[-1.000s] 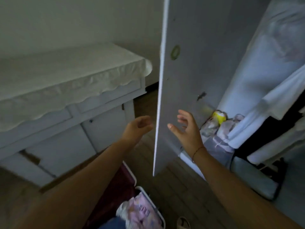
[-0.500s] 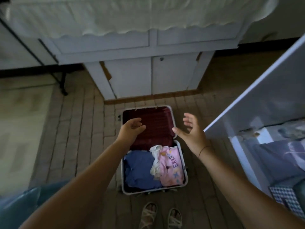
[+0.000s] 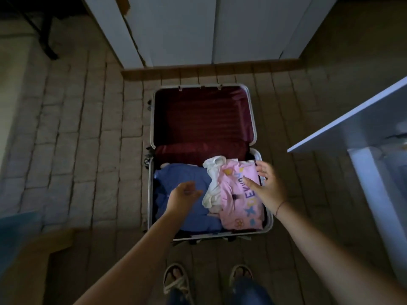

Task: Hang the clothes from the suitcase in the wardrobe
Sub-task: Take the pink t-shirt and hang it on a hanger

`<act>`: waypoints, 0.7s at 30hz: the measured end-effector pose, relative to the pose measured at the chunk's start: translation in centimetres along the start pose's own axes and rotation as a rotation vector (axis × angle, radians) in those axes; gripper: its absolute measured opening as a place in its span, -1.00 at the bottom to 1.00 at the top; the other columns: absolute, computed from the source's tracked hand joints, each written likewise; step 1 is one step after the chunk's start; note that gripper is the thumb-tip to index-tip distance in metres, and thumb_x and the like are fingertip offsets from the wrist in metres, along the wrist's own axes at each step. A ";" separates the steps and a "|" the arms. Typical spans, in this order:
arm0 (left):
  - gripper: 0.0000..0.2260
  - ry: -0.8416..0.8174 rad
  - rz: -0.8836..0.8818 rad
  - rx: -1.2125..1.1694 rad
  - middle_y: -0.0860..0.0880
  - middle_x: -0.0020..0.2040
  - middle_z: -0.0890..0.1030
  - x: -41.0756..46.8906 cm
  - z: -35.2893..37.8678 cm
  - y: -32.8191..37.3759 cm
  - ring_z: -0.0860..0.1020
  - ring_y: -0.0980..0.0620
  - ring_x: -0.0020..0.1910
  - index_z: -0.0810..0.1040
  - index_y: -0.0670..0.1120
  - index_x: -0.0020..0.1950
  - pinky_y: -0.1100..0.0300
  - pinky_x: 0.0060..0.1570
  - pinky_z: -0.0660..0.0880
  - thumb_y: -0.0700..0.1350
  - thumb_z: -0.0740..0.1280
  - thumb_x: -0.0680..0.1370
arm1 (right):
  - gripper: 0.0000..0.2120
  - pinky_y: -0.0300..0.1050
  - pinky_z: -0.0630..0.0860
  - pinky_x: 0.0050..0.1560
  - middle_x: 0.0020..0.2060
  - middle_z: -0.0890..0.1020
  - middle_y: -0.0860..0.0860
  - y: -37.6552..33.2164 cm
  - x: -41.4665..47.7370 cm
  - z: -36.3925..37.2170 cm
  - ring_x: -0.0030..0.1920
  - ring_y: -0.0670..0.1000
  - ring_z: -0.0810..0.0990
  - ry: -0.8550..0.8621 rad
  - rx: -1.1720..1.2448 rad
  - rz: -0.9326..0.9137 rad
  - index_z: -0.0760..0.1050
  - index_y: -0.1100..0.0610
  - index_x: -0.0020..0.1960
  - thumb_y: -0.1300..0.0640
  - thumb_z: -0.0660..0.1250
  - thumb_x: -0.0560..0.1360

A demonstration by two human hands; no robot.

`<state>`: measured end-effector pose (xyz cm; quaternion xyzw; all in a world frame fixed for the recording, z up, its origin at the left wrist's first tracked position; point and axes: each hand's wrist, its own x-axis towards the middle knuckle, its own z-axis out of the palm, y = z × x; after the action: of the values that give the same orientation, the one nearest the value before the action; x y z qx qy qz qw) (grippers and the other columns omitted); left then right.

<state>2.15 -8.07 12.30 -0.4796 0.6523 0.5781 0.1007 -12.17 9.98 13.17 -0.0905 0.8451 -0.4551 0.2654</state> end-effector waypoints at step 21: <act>-0.50 -0.134 0.043 0.015 -0.23 0.12 0.60 26.3 16.3 -9.4 0.60 -0.14 0.04 0.46 -0.25 0.28 0.13 -0.05 0.54 -0.03 0.46 0.45 | -0.43 -0.10 0.52 -0.21 -0.17 0.62 0.10 24.3 18.7 9.3 -0.11 0.12 0.62 0.214 -0.367 0.032 0.55 0.12 -0.06 -0.28 0.32 0.13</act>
<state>-11.40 -6.40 -16.97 -0.4249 0.6586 0.6062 0.1351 -20.85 9.74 -17.71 -0.0750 0.9385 -0.2964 0.1601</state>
